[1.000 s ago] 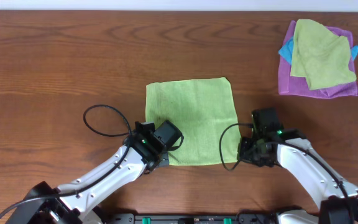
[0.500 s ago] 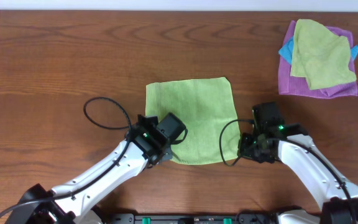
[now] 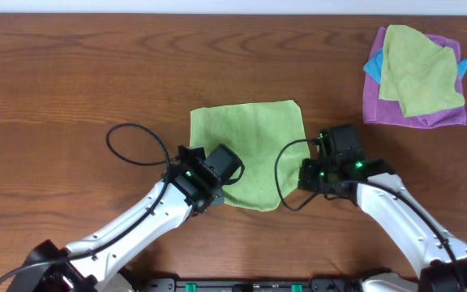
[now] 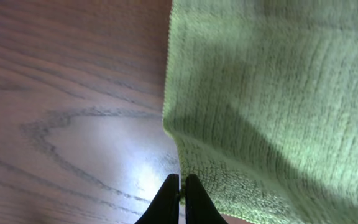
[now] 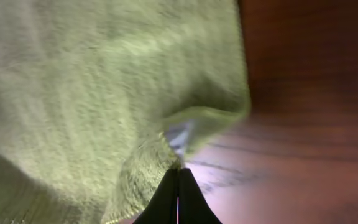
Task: Fold the cloth
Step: 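Lift the near corners with both grippers and fold toward the far edge, then lay the near edge onto the far edge with both grippers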
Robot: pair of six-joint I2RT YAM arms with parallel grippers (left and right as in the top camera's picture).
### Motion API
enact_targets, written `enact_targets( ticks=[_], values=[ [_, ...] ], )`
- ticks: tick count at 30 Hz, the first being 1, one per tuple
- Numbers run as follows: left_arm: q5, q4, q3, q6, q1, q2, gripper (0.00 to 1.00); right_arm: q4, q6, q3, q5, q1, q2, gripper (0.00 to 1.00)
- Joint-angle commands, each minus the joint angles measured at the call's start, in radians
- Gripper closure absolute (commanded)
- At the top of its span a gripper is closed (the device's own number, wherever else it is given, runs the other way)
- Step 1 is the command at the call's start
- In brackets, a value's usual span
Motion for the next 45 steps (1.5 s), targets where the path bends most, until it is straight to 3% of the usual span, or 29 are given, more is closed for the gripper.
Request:
enact_targets(
  ticks=[1,7,19,45],
  values=[
    [-0.026,0.013,0.013,0.022,0.04,0.004,0.94,0.04,-0.014,0.029,-0.003,0.022,0.005,0.98],
    [-0.018,0.132,0.013,0.047,0.094,0.004,0.94,0.113,-0.014,0.037,0.002,0.022,0.005,0.99],
    [-0.03,0.158,0.013,0.048,0.163,0.008,0.94,0.273,-0.016,0.037,0.115,0.022,0.005,0.98],
    [0.001,0.422,0.013,0.116,0.259,0.094,0.94,0.544,-0.145,0.042,0.172,0.021,0.098,0.98]
  ],
)
